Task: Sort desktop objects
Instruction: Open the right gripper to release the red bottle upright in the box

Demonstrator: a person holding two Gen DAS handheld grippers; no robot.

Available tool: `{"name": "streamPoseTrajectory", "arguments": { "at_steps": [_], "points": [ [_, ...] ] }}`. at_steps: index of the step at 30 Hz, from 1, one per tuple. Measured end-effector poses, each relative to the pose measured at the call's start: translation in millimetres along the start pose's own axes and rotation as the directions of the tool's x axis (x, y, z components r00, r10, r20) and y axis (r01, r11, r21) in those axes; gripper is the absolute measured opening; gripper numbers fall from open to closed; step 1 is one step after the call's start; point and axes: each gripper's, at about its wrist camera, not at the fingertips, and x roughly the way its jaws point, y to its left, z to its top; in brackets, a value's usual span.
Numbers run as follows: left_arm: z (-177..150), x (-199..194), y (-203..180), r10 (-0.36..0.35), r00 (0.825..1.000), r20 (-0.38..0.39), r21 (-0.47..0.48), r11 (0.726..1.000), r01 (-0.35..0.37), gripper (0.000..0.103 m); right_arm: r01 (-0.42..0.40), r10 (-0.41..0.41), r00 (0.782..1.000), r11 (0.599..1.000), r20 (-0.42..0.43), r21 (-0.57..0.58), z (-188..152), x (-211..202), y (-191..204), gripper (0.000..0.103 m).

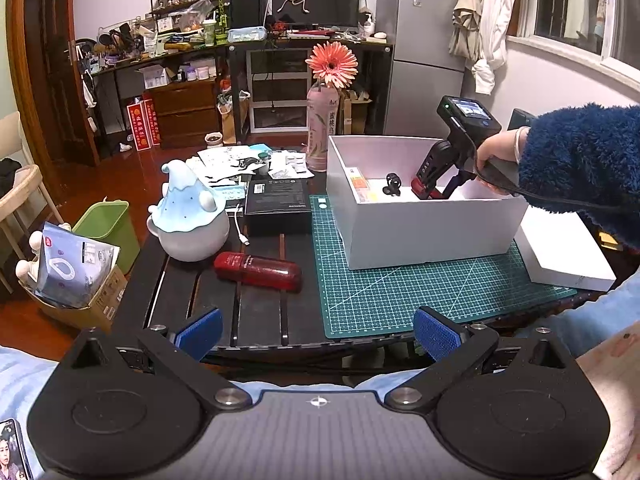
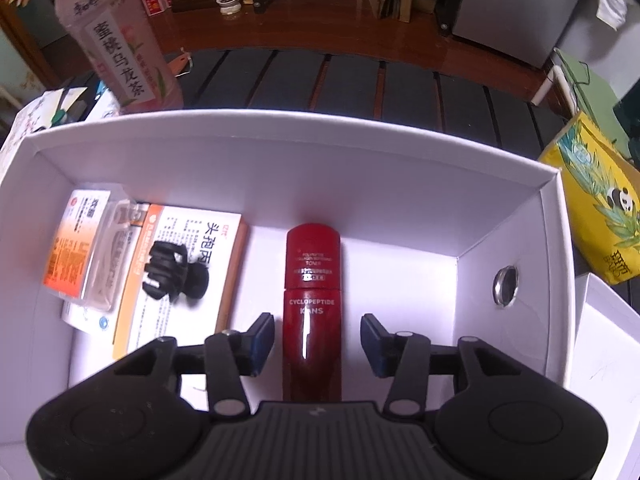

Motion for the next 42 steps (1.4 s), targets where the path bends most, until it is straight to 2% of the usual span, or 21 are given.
{"name": "streamPoseTrajectory", "arguments": {
  "at_steps": [4,5,6,10,25,35,42],
  "points": [
    [0,0,1,0.001,1.000,0.003,-0.003,1.000,-0.001,0.103,-0.005,0.005,1.000,1.000,0.025,-0.030,-3,-6,2,0.043],
    [0,0,1,0.003,1.000,0.003,-0.003,1.000,-0.002,0.103,-0.007,0.008,1.000,0.999,0.028,-0.035,-4,-7,3,0.038],
    [0,0,0,0.003,1.000,0.004,-0.002,1.000,-0.003,0.103,-0.009,0.010,1.000,0.999,0.026,-0.039,-5,-7,4,0.030],
    [0,0,-1,0.009,1.000,0.006,0.004,1.000,-0.009,0.103,0.007,-0.006,1.000,0.999,0.028,-0.048,-6,-7,8,0.029],
    [-1,-2,-2,0.009,1.000,0.011,0.006,1.000,-0.009,0.103,-0.050,0.044,0.998,0.992,0.055,0.116,-8,-8,4,0.029],
    [-1,-5,-1,0.004,1.000,0.019,0.006,1.000,-0.005,0.103,-0.011,0.005,0.999,0.992,0.049,0.127,-4,-6,18,0.029],
    [-2,-6,0,0.001,1.000,0.023,-0.003,1.000,0.000,0.103,-0.029,0.019,0.998,0.987,0.060,0.156,-6,-8,15,0.030]
  ]
}}
